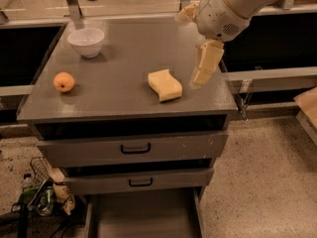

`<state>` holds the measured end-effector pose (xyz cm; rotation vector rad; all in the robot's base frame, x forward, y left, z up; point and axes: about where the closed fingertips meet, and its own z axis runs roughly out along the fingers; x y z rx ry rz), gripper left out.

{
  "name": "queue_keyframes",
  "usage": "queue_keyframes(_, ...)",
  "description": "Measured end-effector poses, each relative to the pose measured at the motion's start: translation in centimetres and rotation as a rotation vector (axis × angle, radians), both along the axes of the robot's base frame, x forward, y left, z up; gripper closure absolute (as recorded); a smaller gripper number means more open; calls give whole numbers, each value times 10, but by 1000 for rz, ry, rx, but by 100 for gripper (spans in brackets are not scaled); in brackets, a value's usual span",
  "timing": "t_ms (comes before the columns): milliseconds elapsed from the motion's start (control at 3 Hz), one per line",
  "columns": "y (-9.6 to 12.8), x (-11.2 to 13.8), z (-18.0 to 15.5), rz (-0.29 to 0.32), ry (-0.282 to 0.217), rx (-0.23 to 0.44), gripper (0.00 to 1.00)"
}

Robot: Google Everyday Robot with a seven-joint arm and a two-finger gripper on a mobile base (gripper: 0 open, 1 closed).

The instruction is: Place sponge into bottom drawer

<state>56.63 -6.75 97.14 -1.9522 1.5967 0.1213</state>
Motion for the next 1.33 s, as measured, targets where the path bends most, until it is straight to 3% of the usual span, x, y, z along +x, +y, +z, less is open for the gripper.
queue_keyframes(333,0,1,-1,-4,-5,6,0)
queue_keyframes(1000,6,31,-29,-93,-76,83,0)
queue_keyframes(1333,6,31,-29,-93,-76,83,0)
